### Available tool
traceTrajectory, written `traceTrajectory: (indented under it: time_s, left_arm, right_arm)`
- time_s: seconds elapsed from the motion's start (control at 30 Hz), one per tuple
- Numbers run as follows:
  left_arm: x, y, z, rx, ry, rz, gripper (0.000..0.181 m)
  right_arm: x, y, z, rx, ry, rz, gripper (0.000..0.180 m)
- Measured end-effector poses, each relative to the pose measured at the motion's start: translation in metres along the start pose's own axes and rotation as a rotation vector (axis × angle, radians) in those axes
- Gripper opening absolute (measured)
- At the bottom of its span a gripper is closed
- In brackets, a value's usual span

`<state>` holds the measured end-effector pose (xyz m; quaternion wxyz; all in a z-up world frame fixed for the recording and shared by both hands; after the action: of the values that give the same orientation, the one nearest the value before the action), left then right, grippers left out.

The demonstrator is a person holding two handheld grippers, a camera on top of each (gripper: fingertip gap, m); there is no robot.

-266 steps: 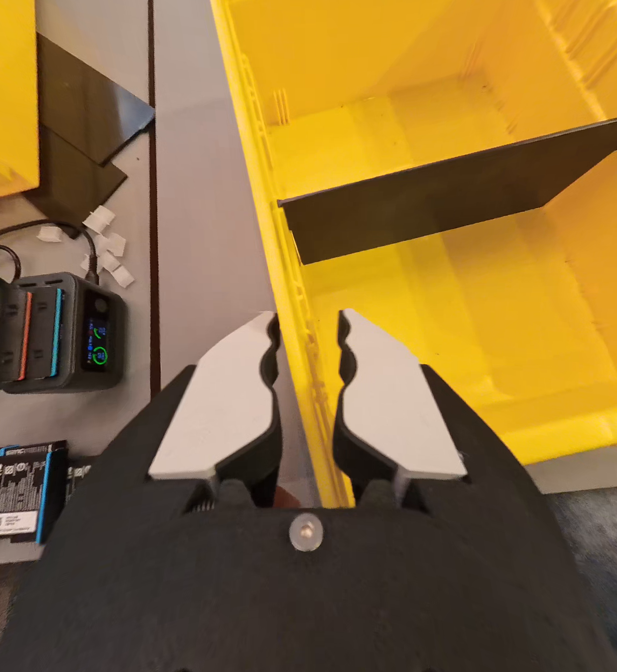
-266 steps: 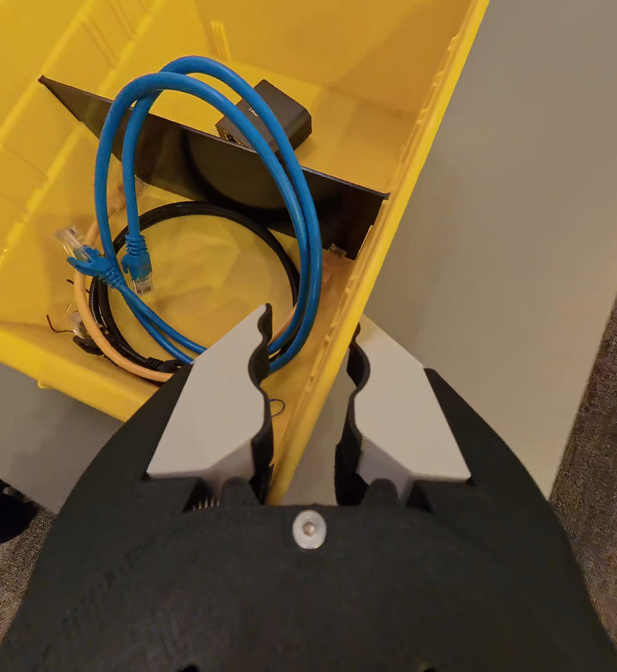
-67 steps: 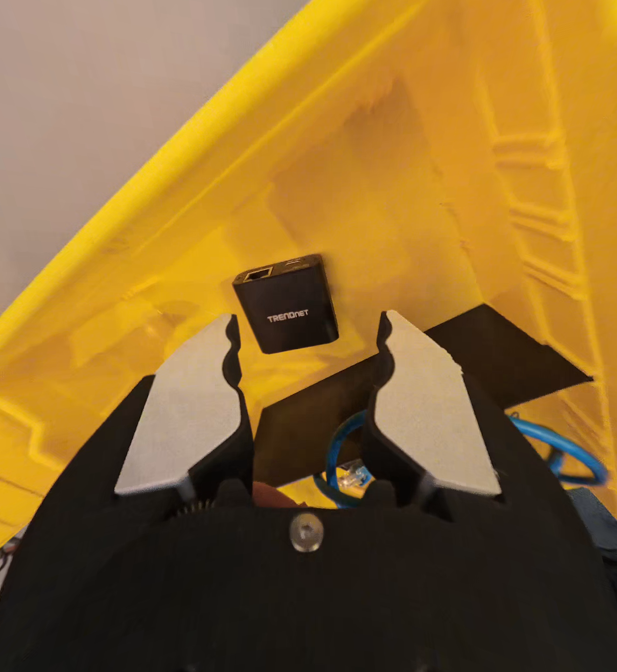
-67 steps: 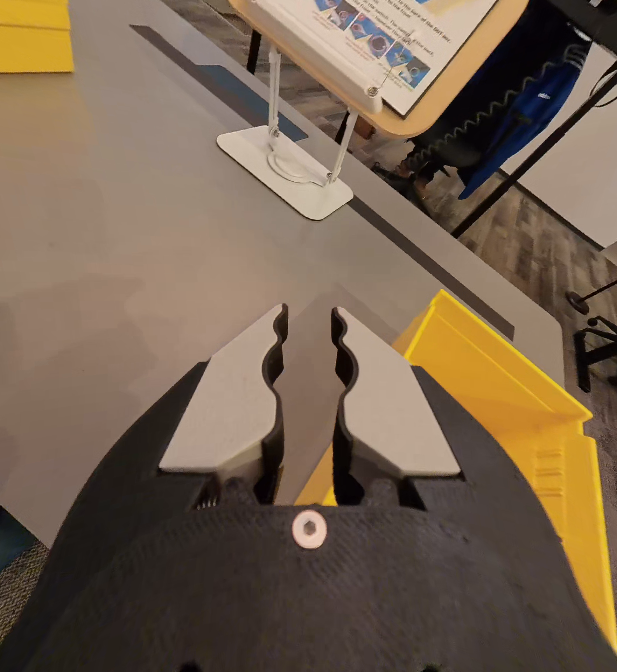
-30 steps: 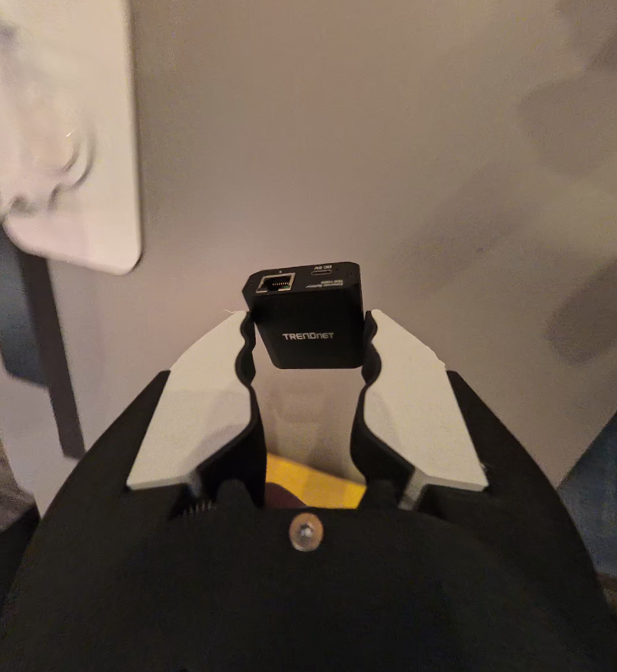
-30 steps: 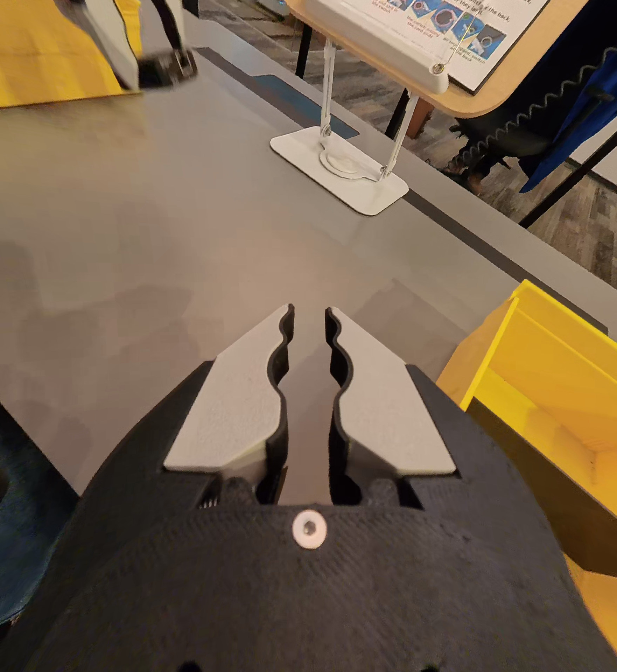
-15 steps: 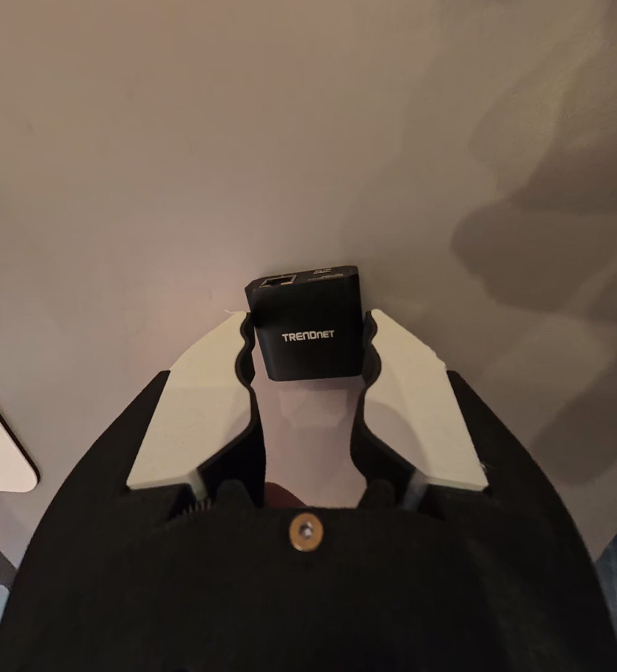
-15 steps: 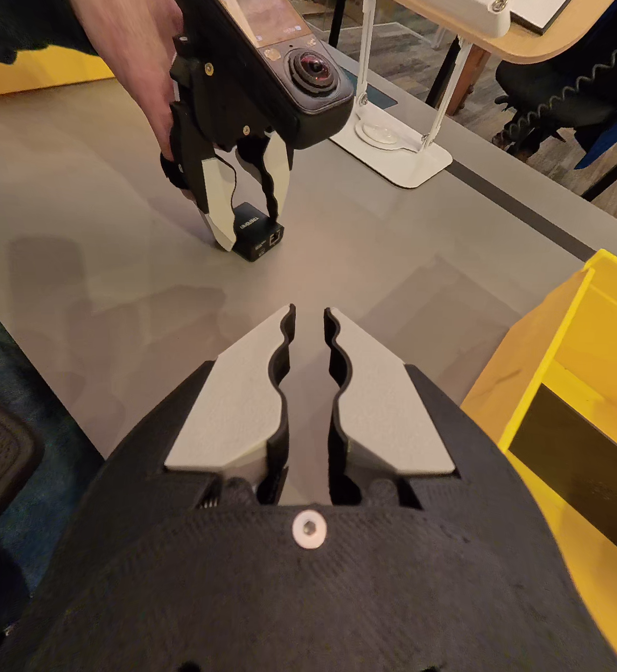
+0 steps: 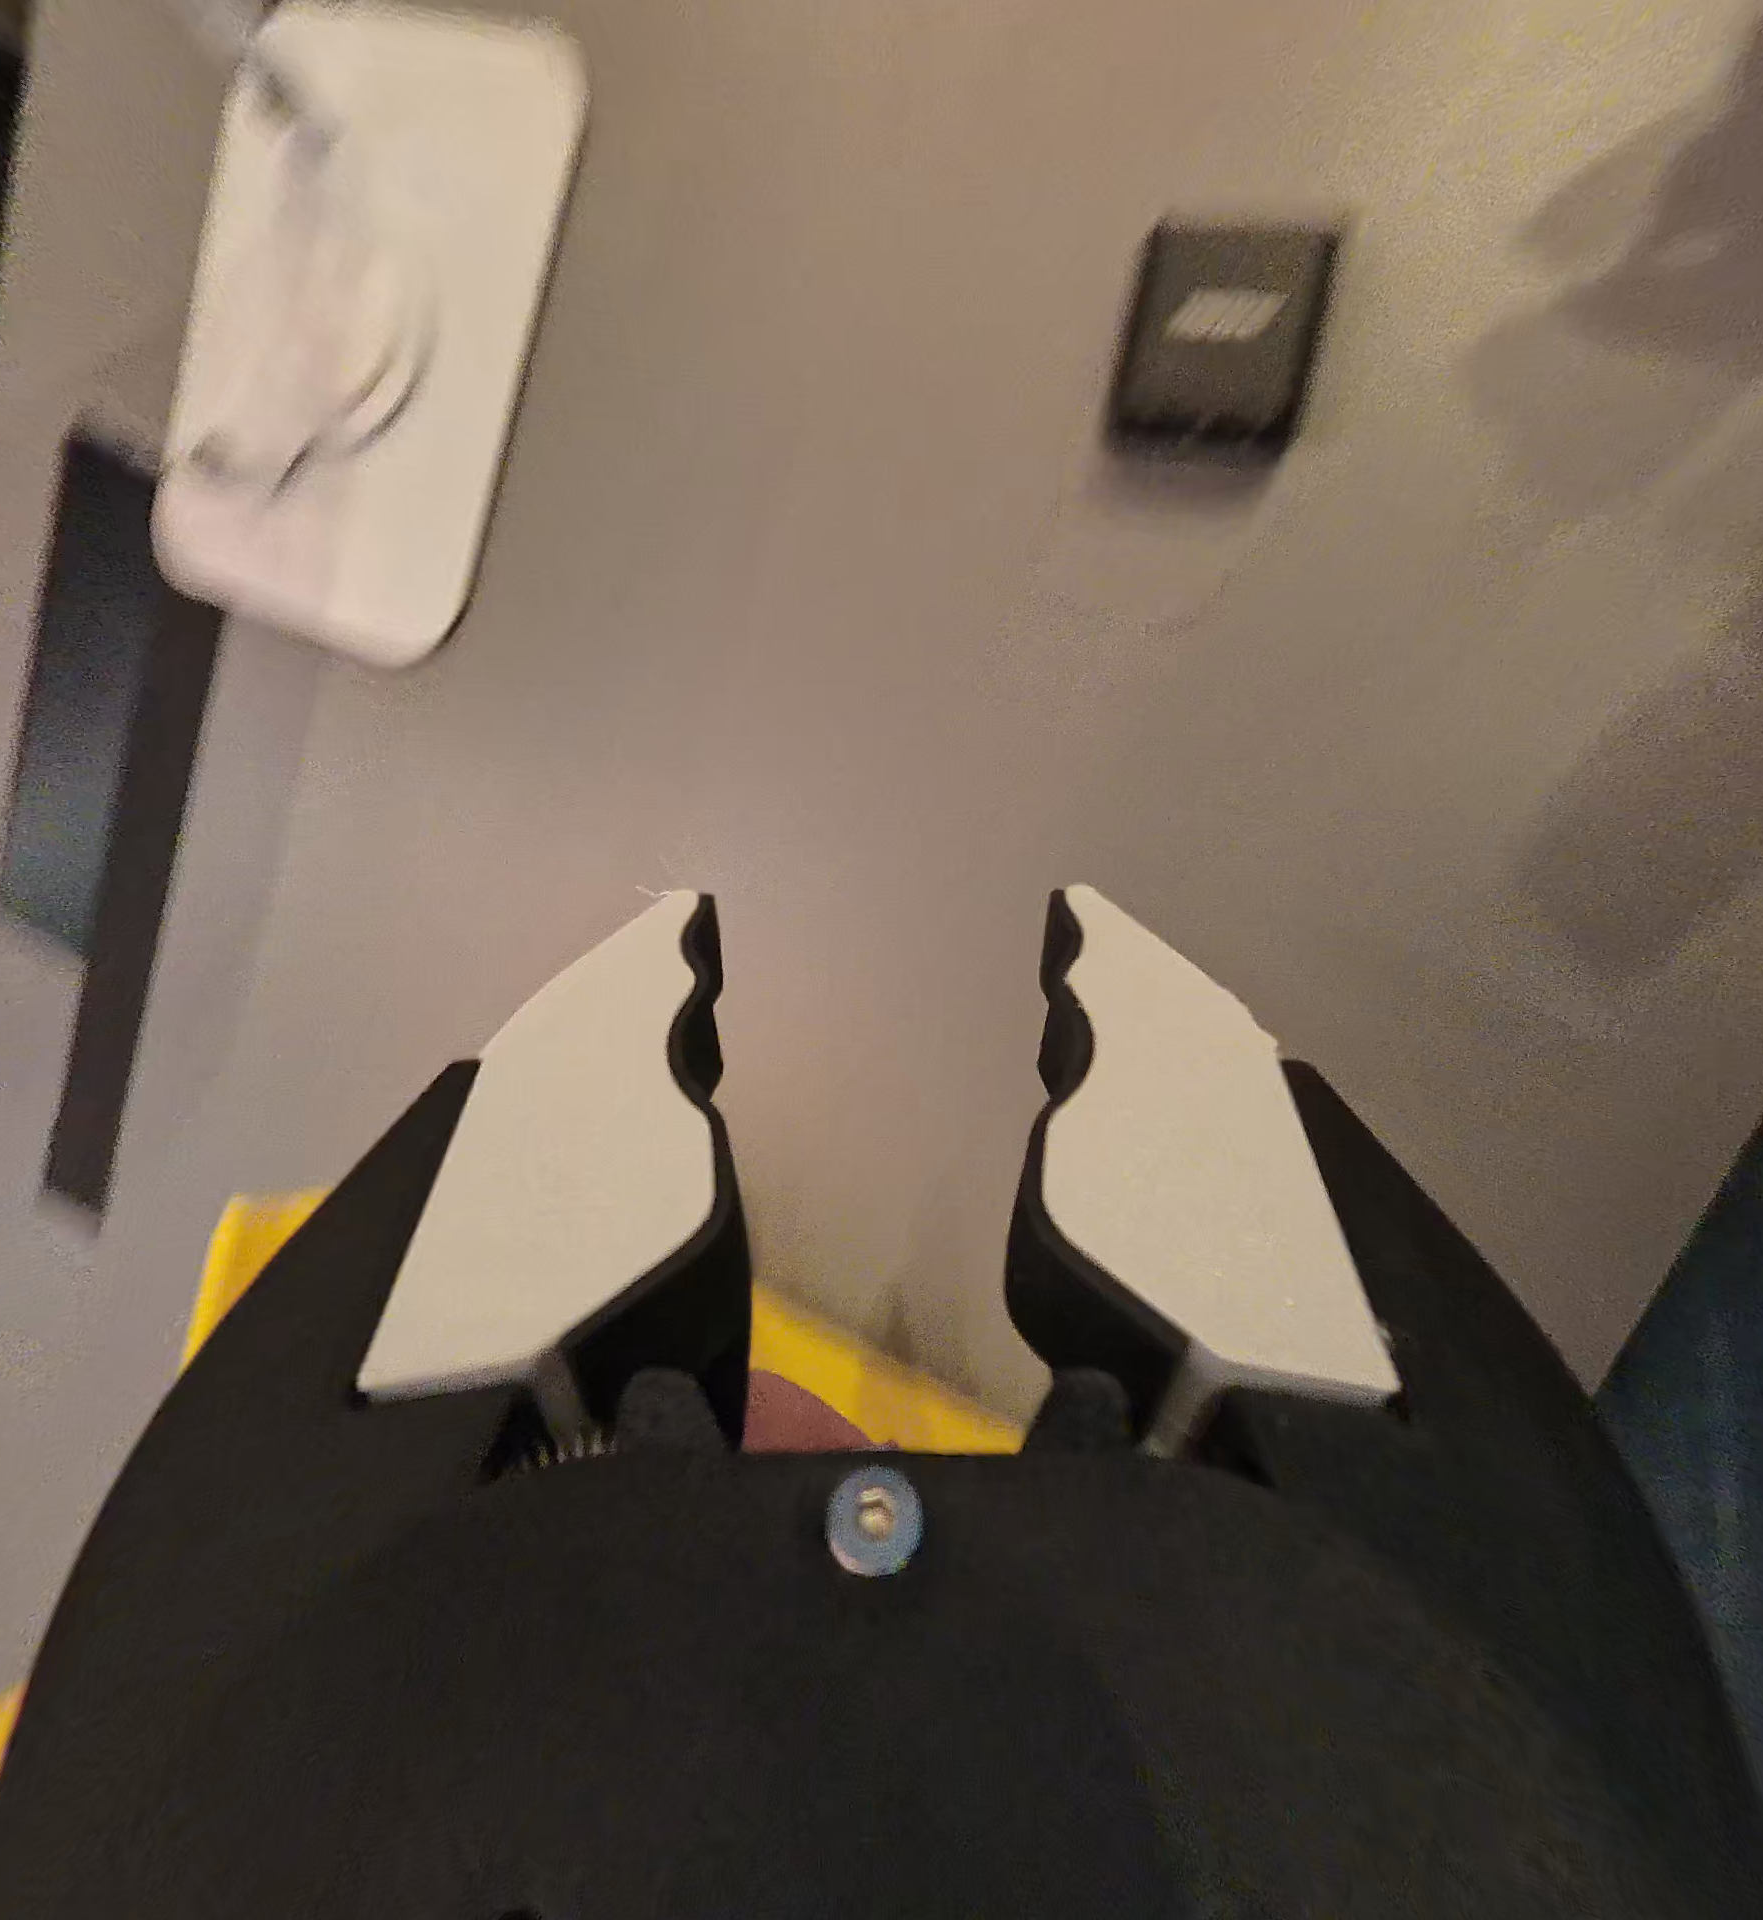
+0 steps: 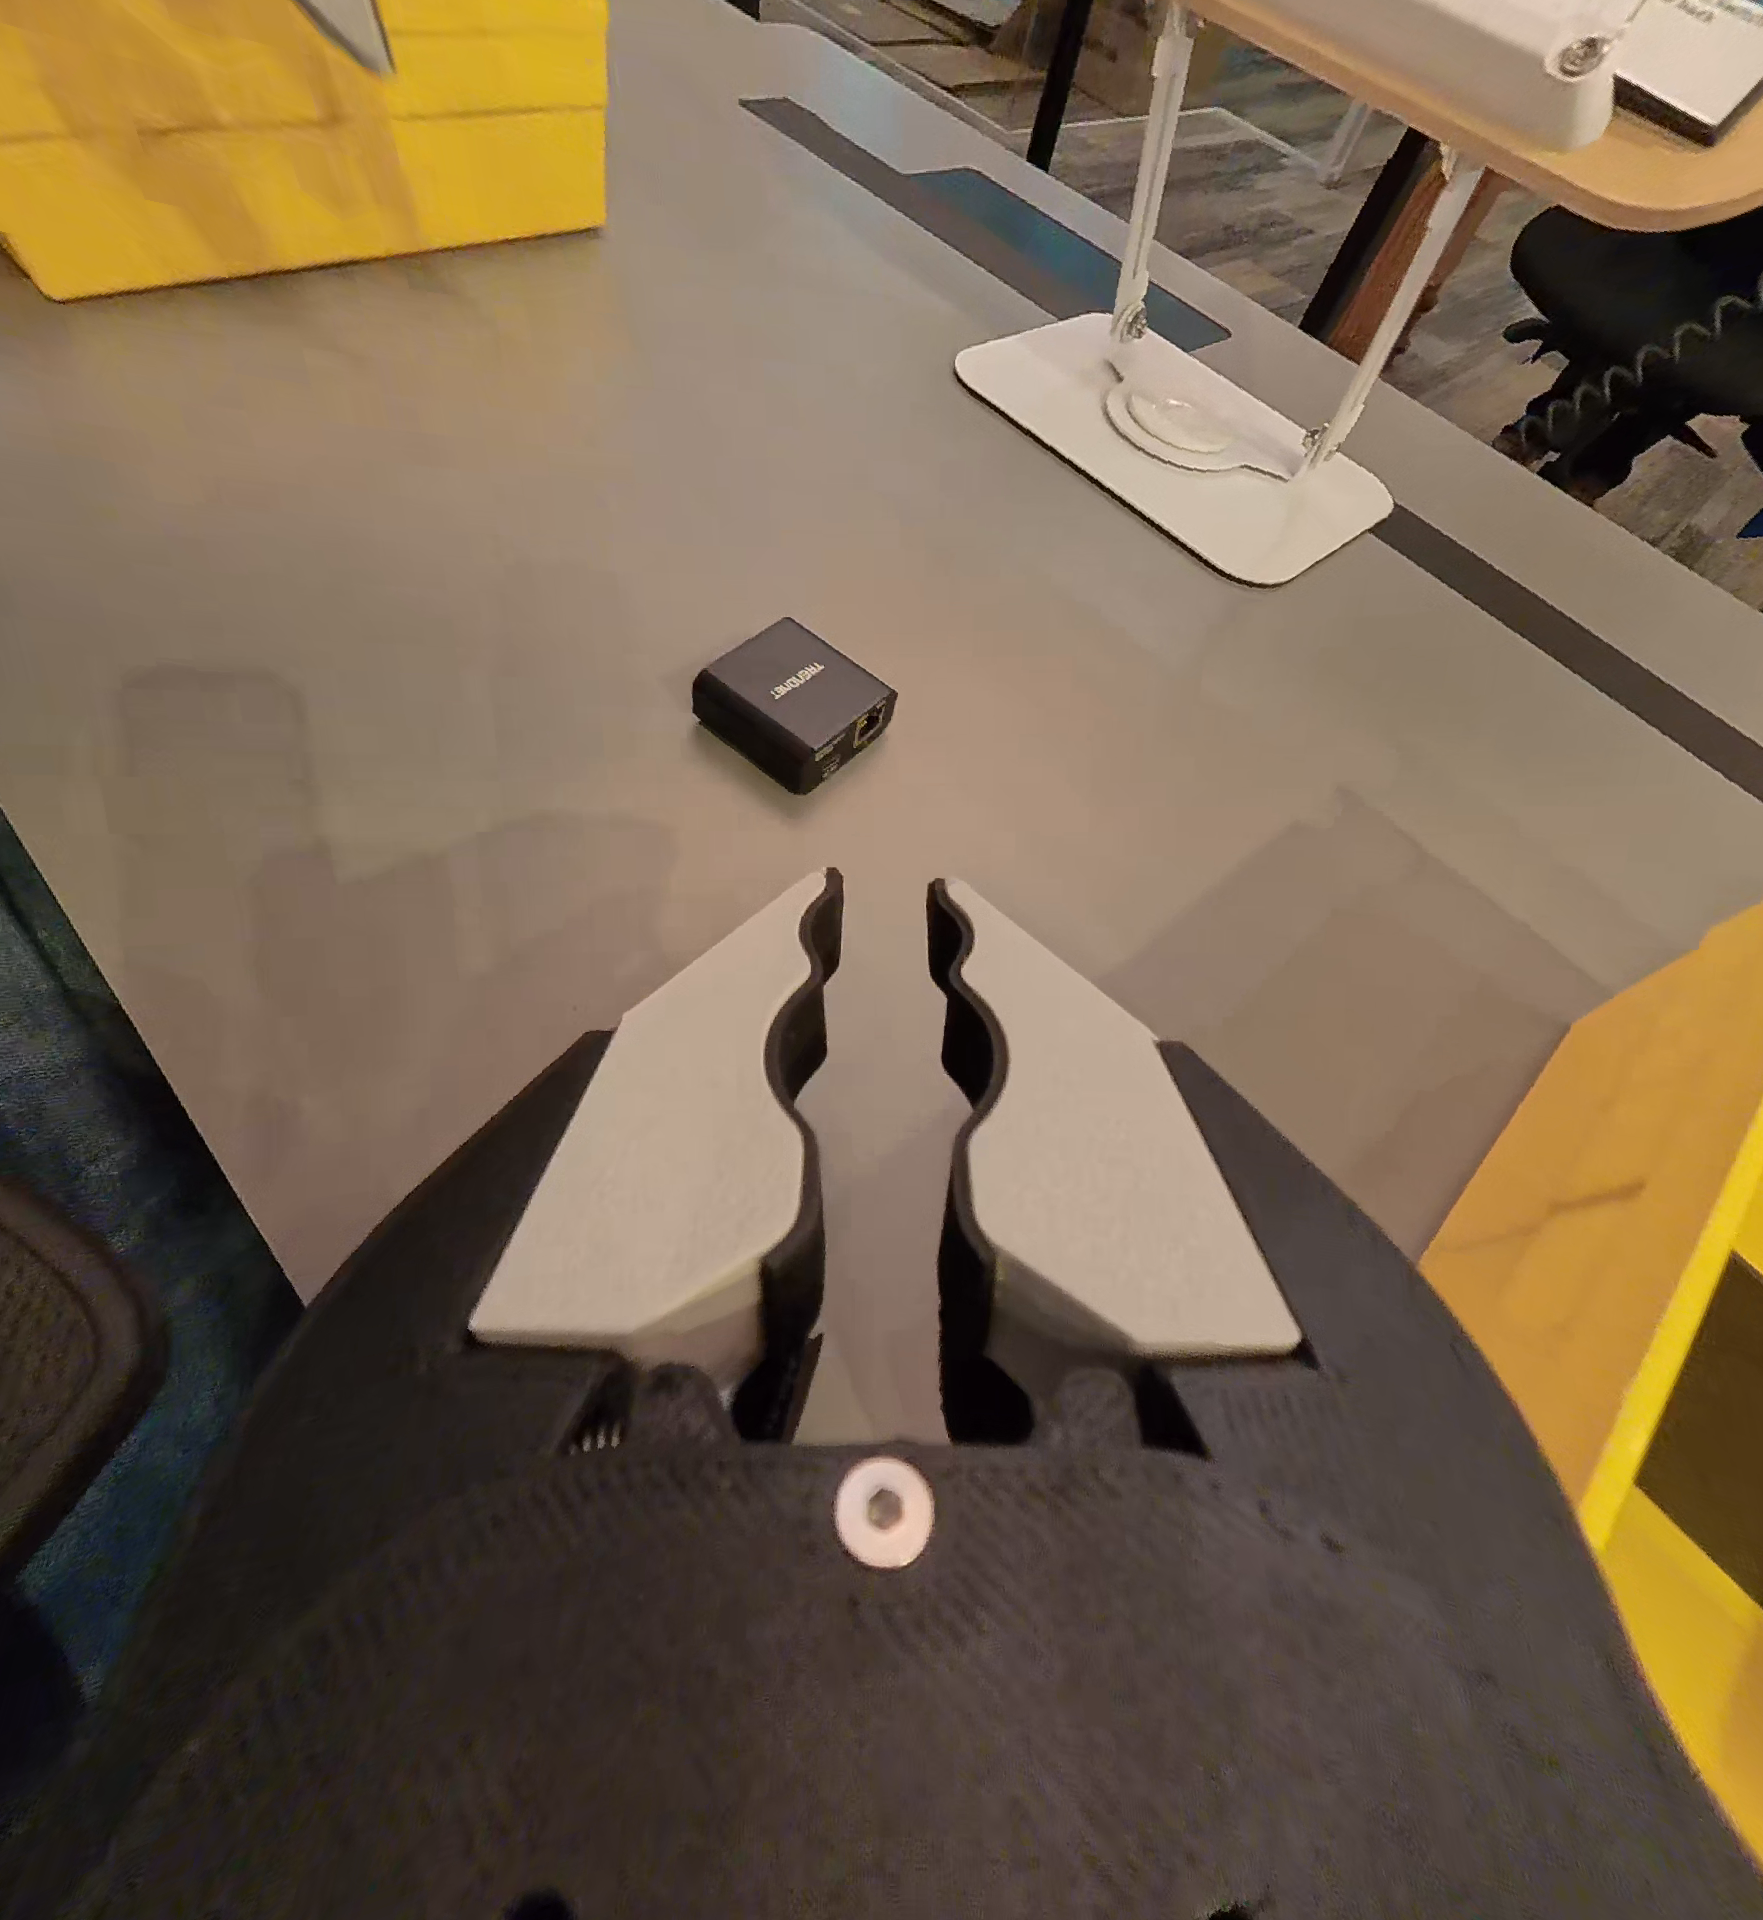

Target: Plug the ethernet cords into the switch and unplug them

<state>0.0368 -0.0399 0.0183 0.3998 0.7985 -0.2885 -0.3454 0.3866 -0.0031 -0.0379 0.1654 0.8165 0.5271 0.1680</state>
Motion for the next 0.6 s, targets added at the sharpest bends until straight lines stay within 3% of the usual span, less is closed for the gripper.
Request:
traceTrajectory:
  time_s: [0.03,0.17,0.27,0.37,0.6]
  left_arm:
    - [-0.014,0.017,0.028,-0.041,0.013,-0.056,0.059]
    - [-0.062,0.065,0.145,-0.283,0.055,-0.208,0.06]
    - [-0.072,0.068,0.2,-0.335,0.099,-0.173,0.064]
    - [-0.076,0.052,0.23,-0.347,0.141,-0.13,0.063]
    - [-0.077,0.042,0.249,-0.28,0.218,-0.129,0.024]
  right_arm:
    - [-0.001,-0.001,-0.001,0.001,0.003,-0.006,0.015]
    - [-0.005,-0.009,-0.006,0.002,0.012,-0.021,0.015]
    - [-0.011,-0.015,-0.011,0.003,0.018,-0.034,0.015]
    - [-0.017,-0.019,-0.014,-0.003,0.029,-0.047,0.015]
    - [-0.019,-0.021,-0.014,-0.018,0.035,-0.054,0.015]
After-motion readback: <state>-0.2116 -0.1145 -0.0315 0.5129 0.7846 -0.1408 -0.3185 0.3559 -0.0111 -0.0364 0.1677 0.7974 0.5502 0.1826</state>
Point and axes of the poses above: each gripper's, where its closed fingertips meet, y back along the fingers, z out of its underside, x = y × z across the jaws, the point moved 6 cm from there along y, back along the fingers, and after that the axes turned 5 degrees about -y, right-handed, at the moved point
